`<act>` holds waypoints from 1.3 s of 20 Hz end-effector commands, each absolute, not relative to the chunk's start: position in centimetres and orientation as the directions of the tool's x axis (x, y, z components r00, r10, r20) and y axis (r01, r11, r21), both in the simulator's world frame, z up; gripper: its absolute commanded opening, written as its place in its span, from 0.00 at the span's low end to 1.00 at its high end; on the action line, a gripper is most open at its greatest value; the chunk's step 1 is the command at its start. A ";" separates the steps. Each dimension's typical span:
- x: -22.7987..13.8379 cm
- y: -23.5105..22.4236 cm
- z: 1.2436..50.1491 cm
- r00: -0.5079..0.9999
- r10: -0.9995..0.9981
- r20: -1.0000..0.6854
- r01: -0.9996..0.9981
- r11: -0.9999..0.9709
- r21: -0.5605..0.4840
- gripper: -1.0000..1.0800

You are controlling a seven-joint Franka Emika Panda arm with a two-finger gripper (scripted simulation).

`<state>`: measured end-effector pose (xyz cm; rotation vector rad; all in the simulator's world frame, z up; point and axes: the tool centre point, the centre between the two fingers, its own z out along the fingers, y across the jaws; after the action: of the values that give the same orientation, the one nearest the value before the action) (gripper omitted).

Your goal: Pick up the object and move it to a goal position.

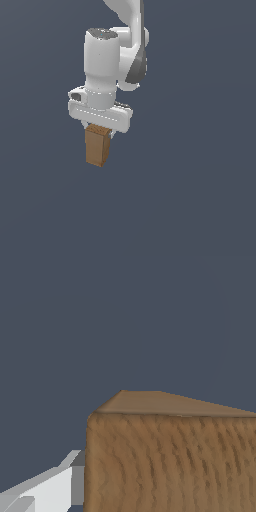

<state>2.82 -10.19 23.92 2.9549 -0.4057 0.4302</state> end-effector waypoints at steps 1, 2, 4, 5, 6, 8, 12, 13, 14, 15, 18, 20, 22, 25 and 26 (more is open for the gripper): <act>3.8 -10.7 26.2 0.896 -0.272 0.352 -0.321 -0.943 0.090 0.00; 4.1 -10.9 26.9 0.886 -0.281 0.369 -0.336 -0.938 0.091 0.00; 4.6 -11.3 28.2 0.866 -0.299 0.401 -0.364 -0.927 0.094 0.00; 4.8 -11.5 28.8 0.855 -0.308 0.417 -0.378 -0.921 0.095 0.00; 5.0 -11.7 29.5 0.844 -0.316 0.433 -0.391 -0.915 0.095 0.00; 5.4 -12.0 30.7 0.823 -0.331 0.462 -0.417 -0.904 0.096 0.00; 5.9 -12.7 33.2 0.777 -0.357 0.518 -0.467 -0.879 0.094 0.00; 6.0 -12.8 33.8 0.765 -0.363 0.532 -0.479 -0.873 0.094 0.00; 6.1 -13.0 34.4 0.753 -0.368 0.545 -0.491 -0.866 0.093 0.00; 6.2 -13.1 35.0 0.741 -0.374 0.557 -0.502 -0.860 0.091 0.00; 6.4 -13.5 36.7 0.704 -0.388 0.594 -0.536 -0.840 0.087 0.00; 6.5 -13.8 37.9 0.679 -0.396 0.618 -0.557 -0.826 0.083 0.00; 6.5 -14.0 39.1 0.653 -0.403 0.641 -0.578 -0.812 0.079 0.00; 6.5 -14.3 40.8 0.613 -0.412 0.674 -0.609 -0.790 0.071 0.00; 6.5 -14.5 41.4 0.599 -0.415 0.685 -0.619 -0.783 0.068 0.00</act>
<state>6.40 -14.25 39.82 2.5596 -0.8192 0.9300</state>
